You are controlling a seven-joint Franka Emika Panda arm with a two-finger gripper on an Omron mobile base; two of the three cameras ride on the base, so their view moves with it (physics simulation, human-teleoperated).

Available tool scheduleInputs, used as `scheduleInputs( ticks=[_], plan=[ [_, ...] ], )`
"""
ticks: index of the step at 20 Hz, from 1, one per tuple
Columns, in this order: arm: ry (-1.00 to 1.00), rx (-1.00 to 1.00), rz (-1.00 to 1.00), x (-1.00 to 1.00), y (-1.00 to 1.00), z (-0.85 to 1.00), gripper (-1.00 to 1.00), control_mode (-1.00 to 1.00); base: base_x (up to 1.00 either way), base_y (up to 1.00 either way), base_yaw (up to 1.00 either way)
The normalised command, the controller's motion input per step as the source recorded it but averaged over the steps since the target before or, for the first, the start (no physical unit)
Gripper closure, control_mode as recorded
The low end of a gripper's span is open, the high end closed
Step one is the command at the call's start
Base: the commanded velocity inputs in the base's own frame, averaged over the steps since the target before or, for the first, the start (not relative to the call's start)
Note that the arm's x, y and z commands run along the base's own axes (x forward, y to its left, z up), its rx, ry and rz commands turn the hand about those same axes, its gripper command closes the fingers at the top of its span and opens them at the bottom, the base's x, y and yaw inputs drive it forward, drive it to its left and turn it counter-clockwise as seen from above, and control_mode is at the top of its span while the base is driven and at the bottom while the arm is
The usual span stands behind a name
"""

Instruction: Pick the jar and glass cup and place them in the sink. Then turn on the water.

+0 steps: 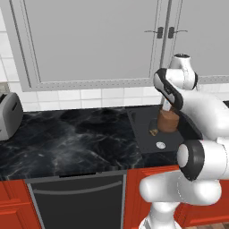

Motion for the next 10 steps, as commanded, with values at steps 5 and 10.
scheduleInputs(
  ticks=[5, 10],
  plan=[
    [0.02, 0.0, 0.0, 0.92, -0.31, -0.86, 1.0, -1.0, 0.0, 0.0, 0.0],
    [0.04, 0.0, 0.0, 0.83, -0.35, -0.69, 1.0, -1.0, 0.0, 0.0, 0.0]
  ],
)
